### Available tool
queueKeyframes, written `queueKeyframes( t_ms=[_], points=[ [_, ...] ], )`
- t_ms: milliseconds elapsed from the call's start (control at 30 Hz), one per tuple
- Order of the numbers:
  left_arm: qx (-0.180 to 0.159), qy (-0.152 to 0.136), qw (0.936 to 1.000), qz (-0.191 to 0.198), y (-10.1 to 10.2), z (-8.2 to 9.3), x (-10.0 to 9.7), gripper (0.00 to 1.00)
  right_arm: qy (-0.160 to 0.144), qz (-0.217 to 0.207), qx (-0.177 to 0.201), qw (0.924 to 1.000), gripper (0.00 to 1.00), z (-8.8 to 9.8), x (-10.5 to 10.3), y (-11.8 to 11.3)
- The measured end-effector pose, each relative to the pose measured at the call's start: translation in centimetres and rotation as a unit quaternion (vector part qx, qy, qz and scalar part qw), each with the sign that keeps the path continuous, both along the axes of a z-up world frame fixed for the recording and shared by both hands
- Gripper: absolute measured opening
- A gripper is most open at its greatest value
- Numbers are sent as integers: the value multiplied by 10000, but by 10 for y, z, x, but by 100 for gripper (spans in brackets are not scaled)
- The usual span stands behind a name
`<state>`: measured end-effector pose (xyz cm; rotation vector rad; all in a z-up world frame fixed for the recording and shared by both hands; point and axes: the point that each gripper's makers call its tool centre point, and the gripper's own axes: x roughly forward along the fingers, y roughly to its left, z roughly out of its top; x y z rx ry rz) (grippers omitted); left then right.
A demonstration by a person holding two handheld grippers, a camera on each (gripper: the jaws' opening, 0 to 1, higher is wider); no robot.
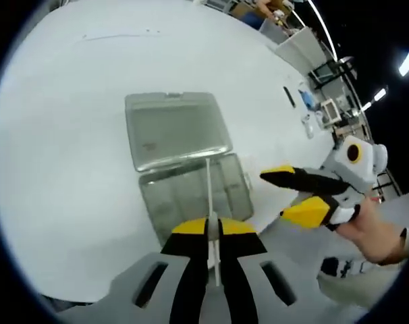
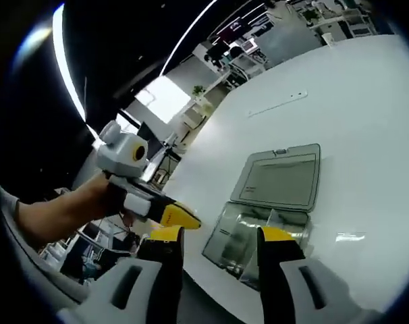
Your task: Insert the divider into the dual guide fixture by aligning both edges with the guide slots and pushing it downward to the bottom, including one-sided entry, uneven engagement, binding, and posture correction.
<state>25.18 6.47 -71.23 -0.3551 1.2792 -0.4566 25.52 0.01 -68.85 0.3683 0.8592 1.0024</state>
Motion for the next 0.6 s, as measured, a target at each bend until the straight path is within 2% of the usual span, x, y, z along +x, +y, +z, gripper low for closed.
queueKeyframes(
  t_ms=[267,367,433,533,600],
  points=[
    [168,245,9995,52,2,-7,0,1,-630,449,-68,9970,41,3,-8,4],
    [237,280,9993,93,3,-8,1,1,-1049,684,-178,9920,42,5,-10,5],
    [301,343,9989,131,4,-9,1,1,-1136,774,-277,9901,43,4,-13,5],
    [363,441,9982,180,5,-12,1,1,-1505,982,-469,9826,45,1,-14,4],
    [383,483,9978,228,5,-12,0,1,-1476,1046,-484,9823,47,0,-19,4]
  ],
)
